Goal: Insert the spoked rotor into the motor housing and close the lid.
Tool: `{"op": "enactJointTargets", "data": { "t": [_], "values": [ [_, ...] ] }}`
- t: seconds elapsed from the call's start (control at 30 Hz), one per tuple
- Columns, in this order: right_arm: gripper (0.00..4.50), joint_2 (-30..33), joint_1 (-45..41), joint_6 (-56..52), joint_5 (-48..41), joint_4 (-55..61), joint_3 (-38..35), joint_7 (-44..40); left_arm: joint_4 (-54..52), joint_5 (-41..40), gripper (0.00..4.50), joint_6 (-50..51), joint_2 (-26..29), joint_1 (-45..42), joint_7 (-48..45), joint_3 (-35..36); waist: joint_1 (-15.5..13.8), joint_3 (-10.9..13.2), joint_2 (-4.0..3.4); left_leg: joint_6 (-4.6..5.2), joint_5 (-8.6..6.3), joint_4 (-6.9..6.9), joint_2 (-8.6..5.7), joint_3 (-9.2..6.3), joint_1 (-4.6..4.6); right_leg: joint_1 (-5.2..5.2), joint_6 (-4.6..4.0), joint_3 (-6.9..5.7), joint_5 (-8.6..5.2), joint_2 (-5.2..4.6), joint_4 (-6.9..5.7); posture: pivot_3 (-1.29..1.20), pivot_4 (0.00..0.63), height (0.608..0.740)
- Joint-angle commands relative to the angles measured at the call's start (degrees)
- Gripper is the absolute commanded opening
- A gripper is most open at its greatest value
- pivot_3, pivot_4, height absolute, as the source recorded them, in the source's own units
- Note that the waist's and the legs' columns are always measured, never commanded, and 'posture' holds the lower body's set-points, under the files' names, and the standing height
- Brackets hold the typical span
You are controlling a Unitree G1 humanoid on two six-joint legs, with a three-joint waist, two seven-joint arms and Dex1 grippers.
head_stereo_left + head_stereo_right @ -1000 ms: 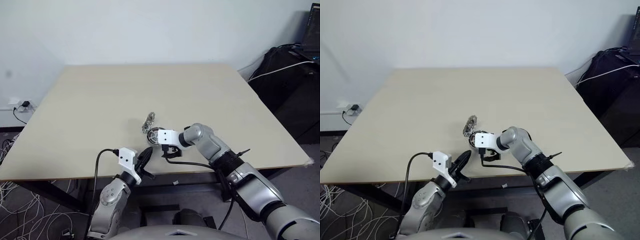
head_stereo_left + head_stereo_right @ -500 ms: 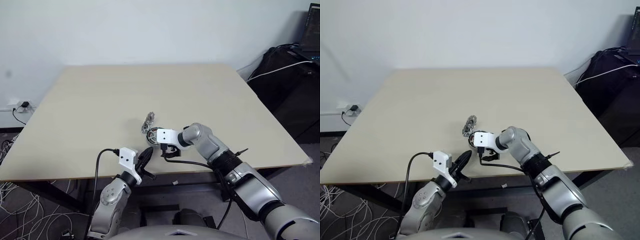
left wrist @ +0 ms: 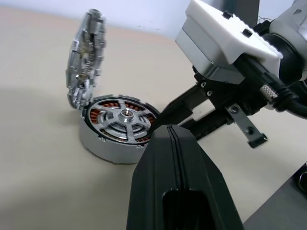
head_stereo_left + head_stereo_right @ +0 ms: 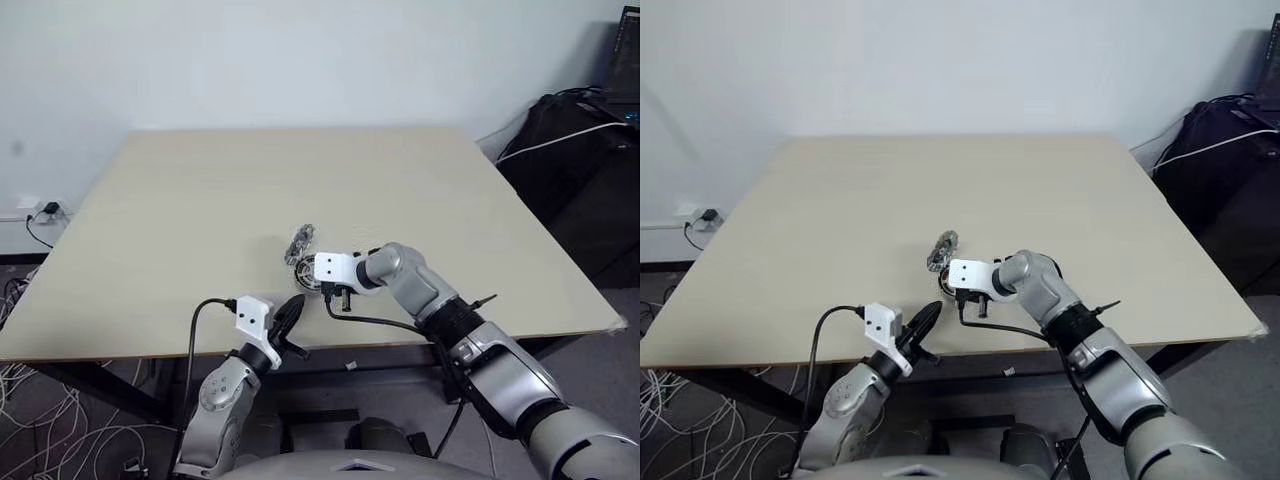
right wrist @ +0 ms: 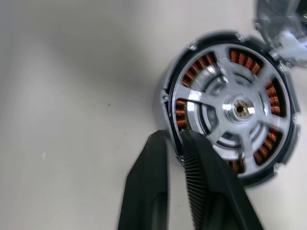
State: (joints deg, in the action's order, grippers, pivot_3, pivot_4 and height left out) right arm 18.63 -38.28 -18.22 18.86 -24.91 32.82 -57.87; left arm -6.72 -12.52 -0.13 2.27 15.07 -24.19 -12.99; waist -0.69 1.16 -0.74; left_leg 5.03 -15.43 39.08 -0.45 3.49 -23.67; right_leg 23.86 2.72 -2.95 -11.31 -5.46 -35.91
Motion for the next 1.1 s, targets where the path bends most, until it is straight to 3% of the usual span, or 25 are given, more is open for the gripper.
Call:
{"op": "enactJointTargets", "data": {
  "t": [0.03,0.43,0.87,1.1],
  "values": [
    [0.6,0.2,-0.3,-0.7,0.1,0.0,-0.1,-0.5,-2.1,-1.0,0.0,-0.8,-0.3,0.1,-0.4,-0.4,0.0,0.0,0.0,0.0,0.0,0.0,0.0,0.0,0.0,0.0,0.0,0.0,0.0,0.0,0.0,0.0,0.0,0.74],
    [0.6,-0.8,2.0,-2.6,-1.7,3.4,-3.0,3.2,-3.5,-0.9,0.0,0.2,-0.6,0.3,0.6,-1.0,0.0,0.0,0.0,0.0,0.0,0.0,0.01,-0.01,0.0,0.01,0.0,0.0,0.0,-0.01,-0.01,0.0,0.0,0.74],
    [0.6,6.0,14.8,-15.0,-2.5,29.8,-4.5,3.4,-3.9,-1.6,0.0,1.7,-0.5,-0.2,0.5,-1.1,-0.6,0.1,-0.03,0.04,-0.03,0.0,-0.03,0.0,-0.26,0.22,0.05,-0.01,-0.04,-0.08,0.07,0.0,0.0,0.74],
    [0.6,6.0,16.8,-17.9,-3.0,34.3,-4.2,5.5,-1.4,-2.4,0.0,1.2,-0.1,-1.4,-0.6,-0.5,-0.3,0.1,0.01,0.04,-0.03,0.02,0.0,-0.01,-0.2,0.18,0.23,-0.03,-0.15,-0.03,0.01,0.0,0.0,0.74]
  ]
}}
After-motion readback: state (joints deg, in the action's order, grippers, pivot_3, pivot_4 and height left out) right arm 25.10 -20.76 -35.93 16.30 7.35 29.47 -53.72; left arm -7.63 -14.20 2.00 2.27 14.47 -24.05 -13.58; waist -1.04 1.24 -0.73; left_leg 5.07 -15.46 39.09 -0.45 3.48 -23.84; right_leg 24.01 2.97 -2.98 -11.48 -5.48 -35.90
